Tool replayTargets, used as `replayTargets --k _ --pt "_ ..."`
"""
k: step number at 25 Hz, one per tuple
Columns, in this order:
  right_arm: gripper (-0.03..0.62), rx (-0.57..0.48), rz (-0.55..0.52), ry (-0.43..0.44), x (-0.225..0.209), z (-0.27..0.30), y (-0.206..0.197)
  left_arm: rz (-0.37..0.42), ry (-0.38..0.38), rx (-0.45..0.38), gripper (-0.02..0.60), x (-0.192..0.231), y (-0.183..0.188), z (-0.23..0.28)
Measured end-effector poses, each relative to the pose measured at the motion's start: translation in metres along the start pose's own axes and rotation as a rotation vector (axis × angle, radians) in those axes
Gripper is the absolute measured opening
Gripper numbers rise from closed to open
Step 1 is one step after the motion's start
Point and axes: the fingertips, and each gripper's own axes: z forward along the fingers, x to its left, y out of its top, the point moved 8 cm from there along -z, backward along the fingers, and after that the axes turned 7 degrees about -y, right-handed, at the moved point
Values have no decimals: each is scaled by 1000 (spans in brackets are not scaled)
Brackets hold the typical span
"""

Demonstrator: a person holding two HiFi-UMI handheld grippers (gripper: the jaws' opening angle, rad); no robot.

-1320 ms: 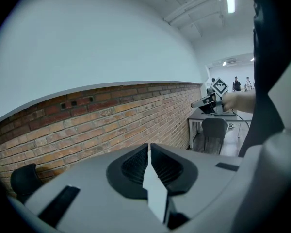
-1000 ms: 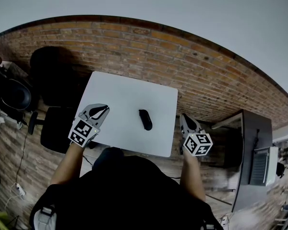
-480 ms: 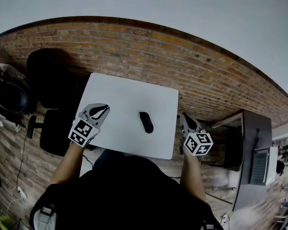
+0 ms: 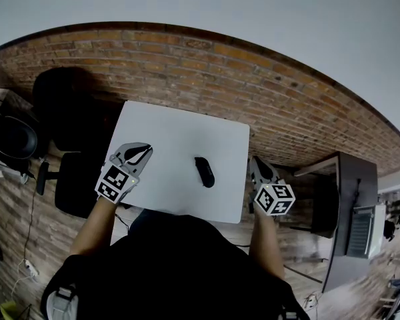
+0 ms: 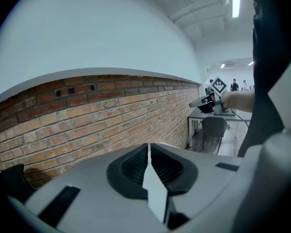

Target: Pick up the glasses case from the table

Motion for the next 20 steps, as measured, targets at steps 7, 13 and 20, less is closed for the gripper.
replayTargets --k 7,13,20 --pt "14 13 7 -11 -3 14 0 -12 -15 -5 25 14 -2 8" --pt "14 24 6 -13 -2 28 0 -29 -28 -8 25 26 -5 14" --pt "14 33 16 -21 -1 41 -4 -29 -32 -1 25 35 -12 19"
